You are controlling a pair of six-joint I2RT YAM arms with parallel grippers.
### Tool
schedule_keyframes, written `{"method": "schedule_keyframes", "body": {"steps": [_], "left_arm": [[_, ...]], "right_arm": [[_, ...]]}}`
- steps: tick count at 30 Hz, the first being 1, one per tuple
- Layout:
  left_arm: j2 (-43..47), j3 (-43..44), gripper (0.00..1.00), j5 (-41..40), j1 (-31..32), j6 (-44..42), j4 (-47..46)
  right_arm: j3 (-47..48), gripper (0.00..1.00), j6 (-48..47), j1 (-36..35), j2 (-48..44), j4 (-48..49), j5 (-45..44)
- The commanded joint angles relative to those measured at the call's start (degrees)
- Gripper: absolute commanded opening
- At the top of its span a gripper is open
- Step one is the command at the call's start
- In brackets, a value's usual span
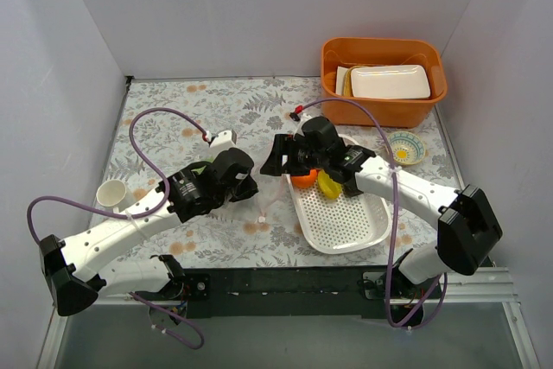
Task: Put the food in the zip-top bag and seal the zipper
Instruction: Place the fake fruit in the zipper food storage bag.
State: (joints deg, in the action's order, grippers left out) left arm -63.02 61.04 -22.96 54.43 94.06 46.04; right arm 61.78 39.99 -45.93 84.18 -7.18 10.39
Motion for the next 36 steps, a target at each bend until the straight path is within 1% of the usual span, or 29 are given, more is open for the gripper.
{"method": "schedule_keyframes", "body": {"steps": [1,3,10,17,25,30,33,36], "left_arm": [[1.9,1.9,0.00,-0.9,-0.2,0.4,0.1],[1.9,2.0,0.00,-0.9,-0.3,0.3,0.2],[1.9,1.3,0.00,-1.0,-0.3,0.3,0.5],[1.6,1.1,0.00,-0.9,-0.2,0.8,0.4],[2.2,0.8,0.00,-1.4,-0.2,1.2,1.3],[1.6,0.8,0.00,-1.3,-0.3,1.1,0.7],[0.3,1.5,0.00,-1.0,-0.3,1.4,1.2],[-0.6,1.9,0.00,-0.8,-0.3,1.3,1.5]], "right_arm": [[3.2,0.79,-1.6,-0.2,-3.3,-2.3,-3.4],[3.4,0.79,-2.1,-0.3,-4.5,-3.6,-4.7],[1.3,0.81,-3.3,0.2,-9.1,-10.0,-14.3],[-1.7,0.81,-1.8,2.0,-12.0,-15.0,-19.9],[-2.5,0.82,-5.4,5.7,-10.6,-24.1,-25.2],[-4.0,0.82,-8.3,8.0,-11.1,-26.4,-28.8],[-4.0,0.83,-10.4,8.8,-10.7,-28.9,-34.3],[-4.4,0.83,-12.4,10.5,-9.6,-30.0,-34.6]]}}
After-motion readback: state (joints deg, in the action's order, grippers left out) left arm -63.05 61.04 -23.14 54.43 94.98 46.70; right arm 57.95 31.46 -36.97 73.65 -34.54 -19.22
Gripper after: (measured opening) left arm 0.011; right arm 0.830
